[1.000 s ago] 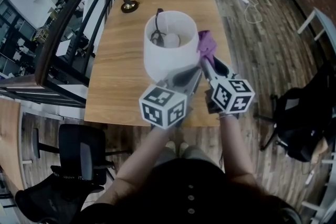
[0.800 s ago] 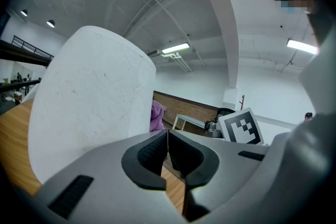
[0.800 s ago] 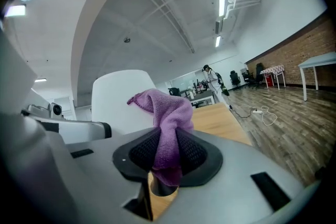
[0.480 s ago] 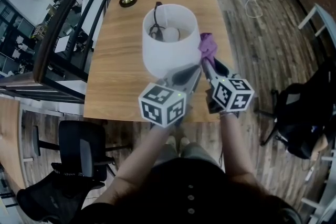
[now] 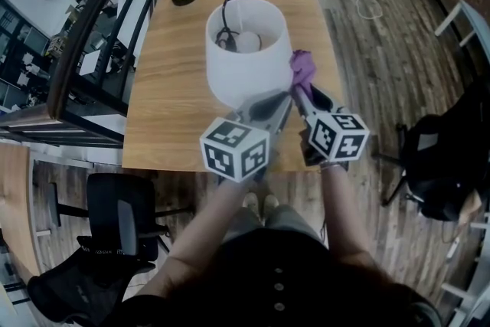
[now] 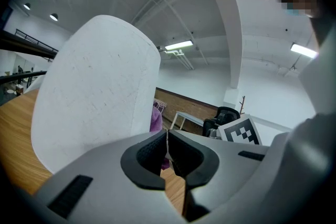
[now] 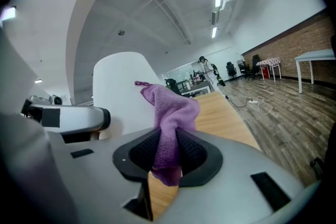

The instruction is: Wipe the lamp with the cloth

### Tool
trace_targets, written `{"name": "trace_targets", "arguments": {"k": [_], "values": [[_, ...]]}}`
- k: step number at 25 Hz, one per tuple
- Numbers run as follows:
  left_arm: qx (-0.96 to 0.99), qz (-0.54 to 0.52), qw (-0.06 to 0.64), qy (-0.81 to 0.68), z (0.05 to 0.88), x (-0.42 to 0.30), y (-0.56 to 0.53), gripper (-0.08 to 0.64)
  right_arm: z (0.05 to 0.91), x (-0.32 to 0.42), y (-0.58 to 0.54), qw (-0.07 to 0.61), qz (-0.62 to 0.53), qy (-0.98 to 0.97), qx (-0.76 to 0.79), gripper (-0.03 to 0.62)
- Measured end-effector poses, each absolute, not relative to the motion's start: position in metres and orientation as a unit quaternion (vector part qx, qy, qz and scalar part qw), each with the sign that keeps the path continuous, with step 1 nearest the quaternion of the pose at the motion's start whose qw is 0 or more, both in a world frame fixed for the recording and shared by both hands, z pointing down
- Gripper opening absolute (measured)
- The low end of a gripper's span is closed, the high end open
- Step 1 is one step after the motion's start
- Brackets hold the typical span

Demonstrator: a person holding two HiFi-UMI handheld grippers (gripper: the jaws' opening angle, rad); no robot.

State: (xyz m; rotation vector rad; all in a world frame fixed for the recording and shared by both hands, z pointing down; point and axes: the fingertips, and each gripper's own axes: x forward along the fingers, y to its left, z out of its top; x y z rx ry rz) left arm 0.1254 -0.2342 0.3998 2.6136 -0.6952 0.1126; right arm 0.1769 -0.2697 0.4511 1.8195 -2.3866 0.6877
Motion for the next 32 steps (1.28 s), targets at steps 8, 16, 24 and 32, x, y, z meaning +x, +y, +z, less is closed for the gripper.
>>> {"name": "trace_targets", "arguments": {"k": [8,16,24,32], "values": [[0.942,0.045,0.222,-0.246,0.405,0.122,-0.223,0.011,0.443,0.181,-0.253,0.027,0.218,-0.769,0.600,0.078],[0.943,0.036,0.220,-0.246,0.398,0.117,-0.213,0.011,0.415,0.189,-0.235,-0.007,0.207,-0.766,0.609,0.078],[0.945,0.021,0.205,-0.252,0.380,0.107,-0.211,0.011,0.367,0.196,-0.218,-0.038,0.164,-0.774,0.611,0.078],[0.946,-0.002,0.193,-0.262,0.361,0.092,-0.212,0.011,0.325,0.190,-0.198,-0.051,0.122,-0.789,0.600,0.078]]}}
